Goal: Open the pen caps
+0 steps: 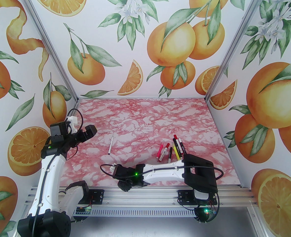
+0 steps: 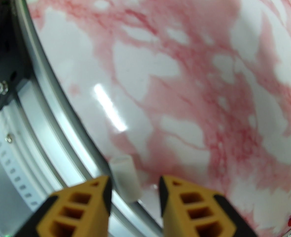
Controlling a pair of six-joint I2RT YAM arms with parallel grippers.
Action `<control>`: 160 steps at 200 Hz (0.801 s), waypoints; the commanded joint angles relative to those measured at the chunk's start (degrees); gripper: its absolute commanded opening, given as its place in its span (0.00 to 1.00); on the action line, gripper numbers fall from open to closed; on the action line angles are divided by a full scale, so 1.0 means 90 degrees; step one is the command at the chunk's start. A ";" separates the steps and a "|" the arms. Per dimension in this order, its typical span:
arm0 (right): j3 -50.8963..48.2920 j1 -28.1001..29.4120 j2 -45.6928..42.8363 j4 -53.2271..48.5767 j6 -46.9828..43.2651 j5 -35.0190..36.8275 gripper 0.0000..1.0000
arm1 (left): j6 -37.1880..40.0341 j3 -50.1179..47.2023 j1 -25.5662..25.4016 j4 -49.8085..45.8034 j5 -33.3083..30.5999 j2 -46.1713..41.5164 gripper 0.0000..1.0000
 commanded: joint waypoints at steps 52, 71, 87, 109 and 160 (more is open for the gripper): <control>0.0325 0.0115 0.0354 -0.0310 -0.0177 0.0137 0.34 | 0.0236 0.0288 0.0046 -0.0063 0.0174 0.0030 1.00; 0.0327 0.0124 0.0406 -0.0371 -0.0195 0.0167 0.33 | 0.0237 0.0294 0.0043 -0.0061 0.0190 0.0038 1.00; 0.0286 0.0134 0.0409 -0.0399 -0.0178 0.0277 0.30 | 0.0256 0.0296 0.0044 -0.0073 0.0203 0.0037 1.00; 0.0268 0.0124 0.0390 -0.0439 -0.0104 0.0573 0.24 | 0.0265 0.0279 0.0042 -0.0049 0.0292 0.0037 1.00; -0.0144 -0.0179 -0.0024 -0.0107 0.0201 0.0971 0.17 | 0.0435 0.0159 0.0036 -0.0041 0.0489 -0.0098 1.00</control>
